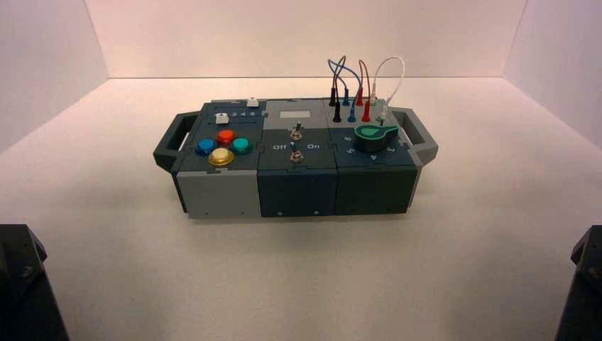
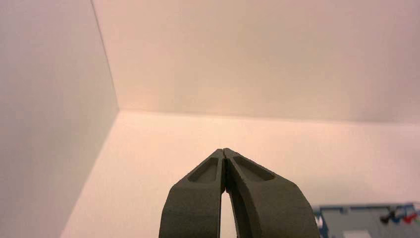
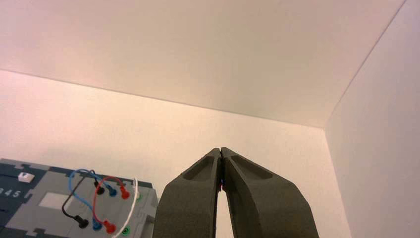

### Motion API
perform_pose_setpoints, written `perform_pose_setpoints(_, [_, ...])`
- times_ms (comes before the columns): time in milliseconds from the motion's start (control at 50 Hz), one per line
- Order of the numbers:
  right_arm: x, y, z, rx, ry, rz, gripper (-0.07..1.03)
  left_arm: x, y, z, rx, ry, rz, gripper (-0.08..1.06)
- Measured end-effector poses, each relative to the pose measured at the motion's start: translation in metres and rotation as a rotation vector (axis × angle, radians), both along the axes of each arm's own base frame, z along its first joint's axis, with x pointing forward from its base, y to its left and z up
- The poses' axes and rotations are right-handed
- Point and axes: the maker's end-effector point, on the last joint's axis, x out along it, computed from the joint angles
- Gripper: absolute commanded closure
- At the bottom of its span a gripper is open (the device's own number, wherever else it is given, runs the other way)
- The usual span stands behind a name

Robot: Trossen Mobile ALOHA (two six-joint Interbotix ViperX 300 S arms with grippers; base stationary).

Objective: Move the top slider to position 1.

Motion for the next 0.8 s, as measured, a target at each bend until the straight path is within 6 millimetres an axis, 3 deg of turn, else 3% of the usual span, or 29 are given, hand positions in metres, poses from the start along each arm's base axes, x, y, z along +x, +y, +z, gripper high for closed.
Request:
perform_pose_setpoints(360, [-0.002,0.0,-0.015,-0.026,0.091,-0.013,0.99,0.004,-0.021,-0.032,0.007,0.256,-0.087,1.01])
perform_pose_setpoints(800, [0.002,0.044,-0.043,-0.099,0.254,0.11,0.99,-0.016,-0.044,-0.046,0.027,0.409,-0.187,1.01])
